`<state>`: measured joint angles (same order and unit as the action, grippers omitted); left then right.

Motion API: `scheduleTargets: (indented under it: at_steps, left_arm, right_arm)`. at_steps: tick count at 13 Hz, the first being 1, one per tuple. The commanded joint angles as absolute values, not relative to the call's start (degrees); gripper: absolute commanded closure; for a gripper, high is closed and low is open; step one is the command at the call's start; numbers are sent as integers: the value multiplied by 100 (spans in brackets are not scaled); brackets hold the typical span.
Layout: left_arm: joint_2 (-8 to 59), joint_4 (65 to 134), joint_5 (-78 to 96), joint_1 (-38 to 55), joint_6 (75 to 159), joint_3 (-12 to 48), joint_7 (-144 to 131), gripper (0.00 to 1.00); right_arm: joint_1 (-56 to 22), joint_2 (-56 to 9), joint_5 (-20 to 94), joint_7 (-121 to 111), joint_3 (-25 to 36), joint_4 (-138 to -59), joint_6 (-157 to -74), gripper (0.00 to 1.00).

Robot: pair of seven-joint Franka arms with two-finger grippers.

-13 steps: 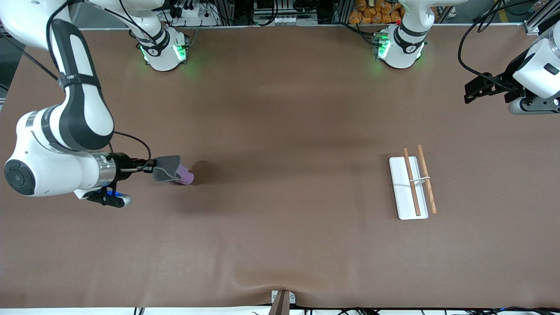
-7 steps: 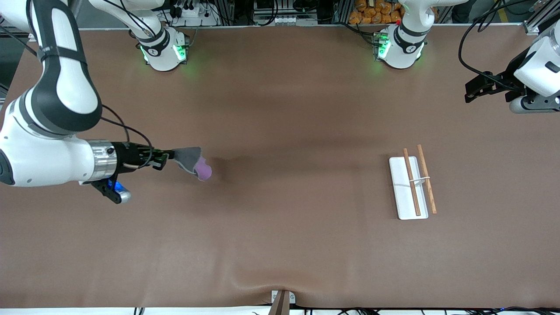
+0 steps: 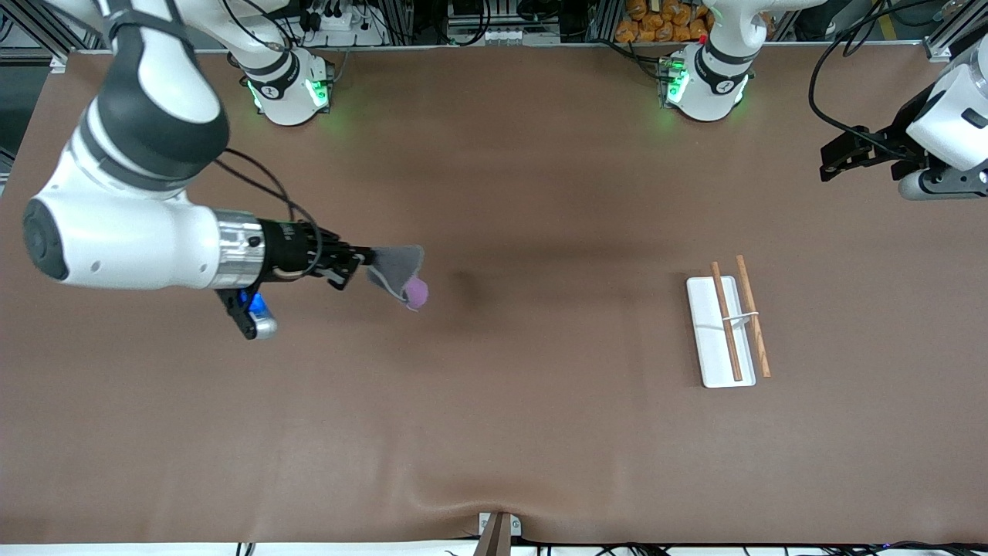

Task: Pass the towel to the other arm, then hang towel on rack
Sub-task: 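Lift the towel with the right gripper and carry it toward the rack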

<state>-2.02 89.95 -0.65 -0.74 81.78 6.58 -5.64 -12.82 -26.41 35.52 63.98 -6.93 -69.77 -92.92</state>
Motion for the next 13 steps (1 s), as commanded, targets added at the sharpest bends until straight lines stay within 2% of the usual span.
scheduleTargets:
  at_steps: [1,5,13]
  left_arm:
    - [-211,8974,61,-97,8209,668,-580,0]
    - [-114,8956,193,-70,8332,668,-598,0]
    - [359,8895,816,35,8850,791,-1756,0]
  right_arm:
    - [-1537,-2637,3884,7222,-650,-6908,-9745,100]
    - [-2038,-2672,3902,8347,-642,-6900,-10817,100]
    - [-3409,-3006,4184,10211,-624,-6926,-13629,100]
